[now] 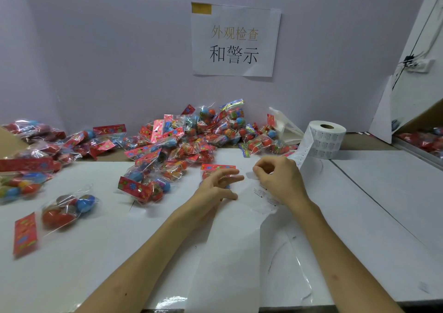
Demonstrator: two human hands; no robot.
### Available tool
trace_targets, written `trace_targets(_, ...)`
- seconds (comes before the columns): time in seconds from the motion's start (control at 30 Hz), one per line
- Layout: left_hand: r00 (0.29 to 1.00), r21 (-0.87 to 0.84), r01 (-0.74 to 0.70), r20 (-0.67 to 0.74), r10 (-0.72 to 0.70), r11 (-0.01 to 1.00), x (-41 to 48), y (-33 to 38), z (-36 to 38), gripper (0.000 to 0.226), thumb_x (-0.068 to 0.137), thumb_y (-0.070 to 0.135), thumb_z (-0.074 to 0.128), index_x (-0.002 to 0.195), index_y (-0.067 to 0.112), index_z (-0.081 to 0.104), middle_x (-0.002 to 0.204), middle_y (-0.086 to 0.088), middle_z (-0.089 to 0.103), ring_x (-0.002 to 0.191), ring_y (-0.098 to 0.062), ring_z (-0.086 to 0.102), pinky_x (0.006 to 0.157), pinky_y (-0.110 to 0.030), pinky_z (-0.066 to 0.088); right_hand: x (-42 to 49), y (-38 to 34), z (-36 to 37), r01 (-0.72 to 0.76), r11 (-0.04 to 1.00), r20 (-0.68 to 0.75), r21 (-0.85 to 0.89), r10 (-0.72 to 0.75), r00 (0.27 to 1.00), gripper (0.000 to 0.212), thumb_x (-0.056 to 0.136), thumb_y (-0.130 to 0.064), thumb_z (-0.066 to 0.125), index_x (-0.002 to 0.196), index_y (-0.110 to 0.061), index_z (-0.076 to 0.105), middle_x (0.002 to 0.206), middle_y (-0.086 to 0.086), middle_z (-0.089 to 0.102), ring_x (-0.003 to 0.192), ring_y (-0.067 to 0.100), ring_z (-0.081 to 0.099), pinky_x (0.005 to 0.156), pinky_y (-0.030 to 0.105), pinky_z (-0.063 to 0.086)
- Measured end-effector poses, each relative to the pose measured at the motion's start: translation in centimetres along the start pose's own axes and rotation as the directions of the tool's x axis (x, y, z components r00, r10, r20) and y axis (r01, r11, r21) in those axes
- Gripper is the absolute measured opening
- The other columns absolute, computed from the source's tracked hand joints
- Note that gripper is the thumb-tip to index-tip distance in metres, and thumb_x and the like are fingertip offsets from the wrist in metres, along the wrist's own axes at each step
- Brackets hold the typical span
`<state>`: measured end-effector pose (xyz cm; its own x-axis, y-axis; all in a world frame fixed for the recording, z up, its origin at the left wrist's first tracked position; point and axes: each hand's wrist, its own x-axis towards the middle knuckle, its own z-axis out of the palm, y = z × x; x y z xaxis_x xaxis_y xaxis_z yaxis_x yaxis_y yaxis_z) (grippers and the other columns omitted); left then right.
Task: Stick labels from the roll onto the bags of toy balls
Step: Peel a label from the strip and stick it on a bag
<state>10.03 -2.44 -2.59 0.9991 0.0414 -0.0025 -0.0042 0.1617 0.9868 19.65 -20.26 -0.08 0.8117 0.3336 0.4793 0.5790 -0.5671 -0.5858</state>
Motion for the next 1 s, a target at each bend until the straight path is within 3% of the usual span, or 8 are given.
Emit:
trace_targets(0.13, 0.999, 0.029, 0.021, 0.037, -0.022, 0.999, -0.1, -0.2, 0.1, 0.065, 0.072, -0.002, 0.068, 0.133, 0.017, 0.059, 0.129, 0.000, 0.072, 0.110, -0.028, 0.065, 0.085, -0.043, 0.049, 0.1, 0.2, -0.3, -0.047, 0.999, -0.113, -0.019, 0.045, 0.993, 0.009, 0.093, -0.026, 0.067, 0.087, -0.024, 0.074, 0.079, -0.012, 0.069, 0.075, 0.012, 0.067, 0.069, 0.031, 0.056)
trace_targets(0.27, 0.958, 0.062, 0.125, 0.253, -0.136, 0.990, -0.6, 0.3, 0.2, 0.051, 0.087, 0.006, 0.065, 0.136, 0.017, 0.054, 0.129, -0.009, 0.071, 0.068, -0.014, 0.061, 0.062, -0.023, 0.057, 0.2, 0.4, -0.5, -0.090, 0.995, -0.170, -0.034, 0.083, 0.982, 0.012, 0.095, -0.027, 0.065, 0.090, -0.021, 0.073, 0.083, -0.004, 0.074, 0.073, 0.019, 0.069, 0.065, 0.030, 0.054)
trace_targets(0.37, 0.897, 0.121, 0.169, 0.393, -0.204, 0.978, -0.9, 0.7, 0.4, 0.042, 0.098, 0.014, 0.062, 0.139, 0.018, 0.053, 0.132, -0.012, 0.069, 0.064, -0.012, 0.064, 0.064, -0.022, 0.057, 0.1, 0.4, -0.6, -0.120, 0.991, -0.160, -0.059, 0.110, 0.981, 0.013, 0.096, -0.029, 0.064, 0.095, -0.020, 0.074, 0.086, -0.001, 0.075, 0.073, 0.019, 0.069, 0.059, 0.021, 0.044)
trace_targets(0.47, 0.848, 0.170, 0.175, 0.475, -0.236, 0.970, -1.1, 1.0, 0.4, 0.035, 0.104, 0.022, 0.055, 0.138, 0.019, 0.056, 0.131, -0.014, 0.069, 0.063, -0.012, 0.063, 0.061, -0.021, 0.055, 0.0, 0.1, -0.5, -0.121, 0.992, -0.088, -0.022, 0.118, 0.989, 0.014, 0.097, -0.029, 0.063, 0.097, -0.019, 0.073, 0.087, 0.001, 0.075, 0.072, 0.020, 0.070, 0.065, 0.027, 0.054)
trace_targets(0.57, 0.926, 0.122, 0.141, 0.336, -0.174, 0.982, -0.8, 0.7, 0.3, 0.035, 0.104, 0.033, 0.055, 0.136, 0.018, 0.060, 0.124, -0.016, 0.072, 0.060, -0.012, 0.061, 0.057, -0.022, 0.054, -0.5, -0.9, -0.1, -0.044, 0.998, -0.060, 0.035, 0.046, 0.997, 0.013, 0.096, -0.029, 0.063, 0.094, -0.019, 0.072, 0.081, -0.001, 0.073, 0.069, 0.020, 0.070, 0.070, 0.040, 0.059)
trace_targets(0.73, 0.999, -0.083, 0.043, 0.029, -0.040, 0.996, -0.4, 1.0, -0.5, 0.035, 0.102, 0.036, 0.060, 0.129, 0.014, 0.066, 0.119, -0.012, 0.075, 0.072, -0.020, 0.070, 0.073, -0.030, 0.059, -1.2, -2.4, 0.8, 0.111, 0.994, -0.074, 0.005, -0.111, 0.991, 0.009, 0.094, -0.032, 0.067, 0.090, -0.025, 0.070, 0.076, -0.012, 0.070, 0.067, 0.014, 0.066, 0.067, 0.039, 0.056)
trace_targets(0.87, 0.999, -0.058, -0.005, -0.039, 0.002, 0.998, -0.6, 1.6, -0.8, 0.034, 0.101, 0.039, 0.060, 0.125, 0.017, 0.069, 0.120, -0.004, 0.075, 0.077, -0.018, 0.069, 0.083, -0.033, 0.055, -1.4, -2.6, 1.1, 0.171, 0.985, -0.015, 0.032, -0.171, 0.985, 0.009, 0.093, -0.037, 0.070, 0.095, -0.029, 0.069, 0.077, -0.013, 0.070, 0.060, 0.009, 0.064, 0.064, 0.037, 0.056)
trace_targets(1.0, 0.998, -0.087, -0.019, -0.064, 0.013, 0.996, -0.8, 1.7, -0.6, 0.029, 0.102, 0.031, 0.059, 0.125, 0.018, 0.071, 0.113, -0.003, 0.075, 0.075, -0.017, 0.067, 0.077, -0.030, 0.054, -1.4, -2.5, 1.3, 0.182, 0.982, 0.034, 0.060, -0.184, 0.982, 0.027, 0.092, -0.049, 0.068, 0.114, -0.034, 0.063, 0.081, -0.015, 0.068, 0.060, 0.007, 0.063, 0.064, 0.034, 0.055)
